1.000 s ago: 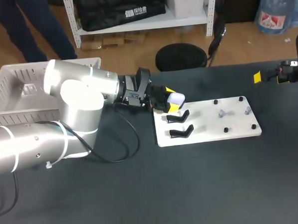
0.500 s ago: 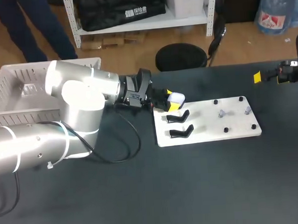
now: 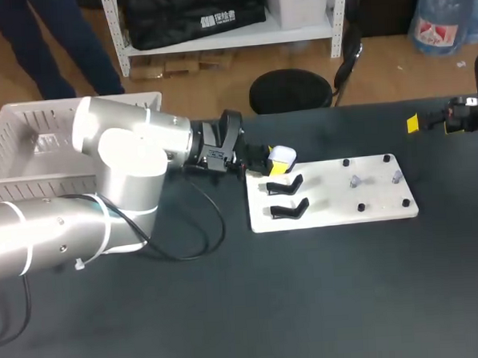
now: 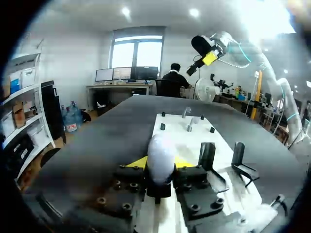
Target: Pick up each earbud case from the left stands, insert the matching earbuds, close the lid, and place the case in the box.
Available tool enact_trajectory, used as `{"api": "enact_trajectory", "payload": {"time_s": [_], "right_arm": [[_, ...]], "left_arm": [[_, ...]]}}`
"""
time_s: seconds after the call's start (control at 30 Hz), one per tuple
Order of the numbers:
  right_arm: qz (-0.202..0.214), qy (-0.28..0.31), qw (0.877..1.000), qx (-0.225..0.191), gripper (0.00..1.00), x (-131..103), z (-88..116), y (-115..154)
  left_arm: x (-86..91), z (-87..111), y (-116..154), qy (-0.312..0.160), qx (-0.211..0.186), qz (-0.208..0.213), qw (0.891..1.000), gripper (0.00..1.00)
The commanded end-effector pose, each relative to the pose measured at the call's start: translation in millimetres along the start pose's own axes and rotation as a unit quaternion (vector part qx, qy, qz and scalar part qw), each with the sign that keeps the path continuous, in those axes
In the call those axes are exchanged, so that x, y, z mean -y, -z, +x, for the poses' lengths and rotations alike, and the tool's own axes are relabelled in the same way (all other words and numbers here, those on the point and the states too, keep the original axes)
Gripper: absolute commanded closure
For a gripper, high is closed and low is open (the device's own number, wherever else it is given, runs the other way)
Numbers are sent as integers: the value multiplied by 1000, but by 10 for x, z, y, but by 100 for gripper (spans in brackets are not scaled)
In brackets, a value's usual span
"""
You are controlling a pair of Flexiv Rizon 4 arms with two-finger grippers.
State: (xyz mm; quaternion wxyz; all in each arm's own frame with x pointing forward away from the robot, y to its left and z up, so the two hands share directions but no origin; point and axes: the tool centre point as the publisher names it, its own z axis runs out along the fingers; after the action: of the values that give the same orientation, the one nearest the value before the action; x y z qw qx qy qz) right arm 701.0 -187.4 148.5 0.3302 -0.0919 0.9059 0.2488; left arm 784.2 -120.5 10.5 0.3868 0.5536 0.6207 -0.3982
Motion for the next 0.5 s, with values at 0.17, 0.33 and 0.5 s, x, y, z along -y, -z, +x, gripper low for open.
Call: {"api": "enact_trajectory", "payload": {"time_s": [0.17, 0.33, 0.5], "right_arm": [[3, -1, 1000, 0, 0, -13, -2, -1], [3, -1, 1000, 0, 0, -13, -2, -1], [3, -1, 1000, 0, 0, -13, -2, -1]], "left_arm": [[24, 41, 27, 0, 8, -2, 1000, 100], [54, -35, 87, -9, 17, -11, 1000, 100], [69, -110, 156, -9, 26, -25, 999, 100]]}}
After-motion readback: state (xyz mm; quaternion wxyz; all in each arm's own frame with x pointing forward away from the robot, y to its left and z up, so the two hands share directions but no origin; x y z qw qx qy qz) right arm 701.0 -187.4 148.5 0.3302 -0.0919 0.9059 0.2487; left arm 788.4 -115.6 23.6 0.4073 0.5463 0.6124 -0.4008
